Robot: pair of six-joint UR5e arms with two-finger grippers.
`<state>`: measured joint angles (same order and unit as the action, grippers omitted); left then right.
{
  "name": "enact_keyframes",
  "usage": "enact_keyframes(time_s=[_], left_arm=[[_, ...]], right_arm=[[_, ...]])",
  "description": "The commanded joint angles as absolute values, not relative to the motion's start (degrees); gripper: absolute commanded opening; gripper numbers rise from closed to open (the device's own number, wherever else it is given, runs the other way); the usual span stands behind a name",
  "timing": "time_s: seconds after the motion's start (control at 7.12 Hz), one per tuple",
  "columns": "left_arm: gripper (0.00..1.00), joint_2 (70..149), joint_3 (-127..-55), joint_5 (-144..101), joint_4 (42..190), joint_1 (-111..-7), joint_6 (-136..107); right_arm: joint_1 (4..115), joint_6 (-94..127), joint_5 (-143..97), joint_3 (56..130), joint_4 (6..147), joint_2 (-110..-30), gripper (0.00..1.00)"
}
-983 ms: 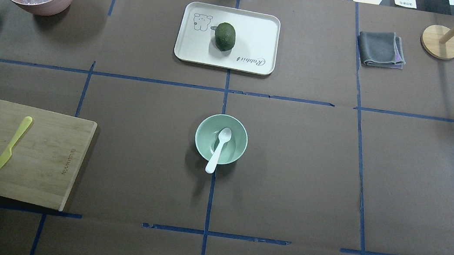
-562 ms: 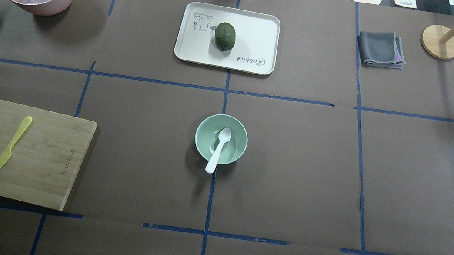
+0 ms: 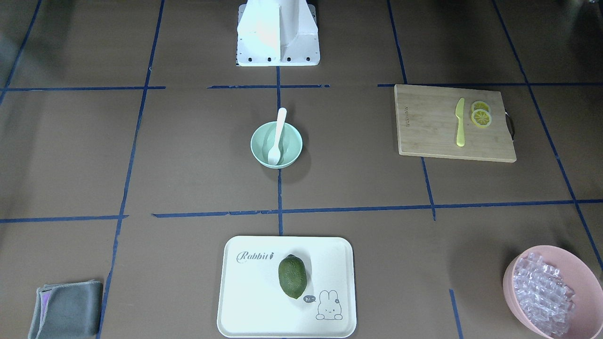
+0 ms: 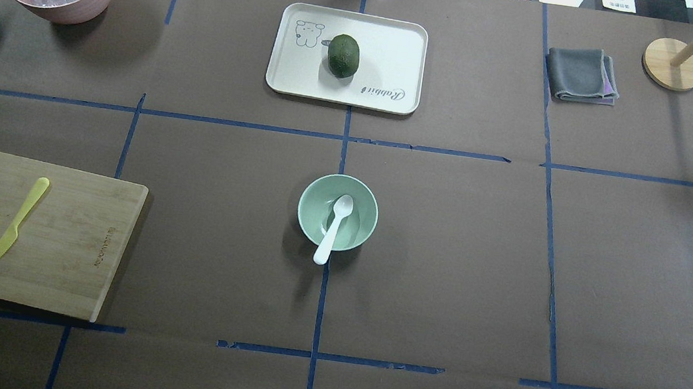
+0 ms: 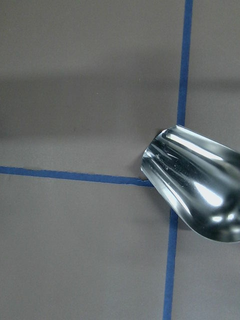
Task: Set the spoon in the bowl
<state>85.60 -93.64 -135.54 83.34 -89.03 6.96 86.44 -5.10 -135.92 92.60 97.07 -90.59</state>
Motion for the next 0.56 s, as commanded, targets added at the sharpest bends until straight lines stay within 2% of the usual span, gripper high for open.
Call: enact_keyframes(time_s=[0.0, 0.42], left_arm=[[1.0, 85.61, -93.78, -135.53, 83.41, -89.03, 7.03], [1.0, 85.17, -94.04, -135.62, 83.32, -89.03, 7.03]], right_arm=[[86.48, -5.1, -136.84, 92.99, 97.03, -90.35, 0.99], [86.75, -5.27, -136.58, 92.55, 97.03, -90.26, 0.99]])
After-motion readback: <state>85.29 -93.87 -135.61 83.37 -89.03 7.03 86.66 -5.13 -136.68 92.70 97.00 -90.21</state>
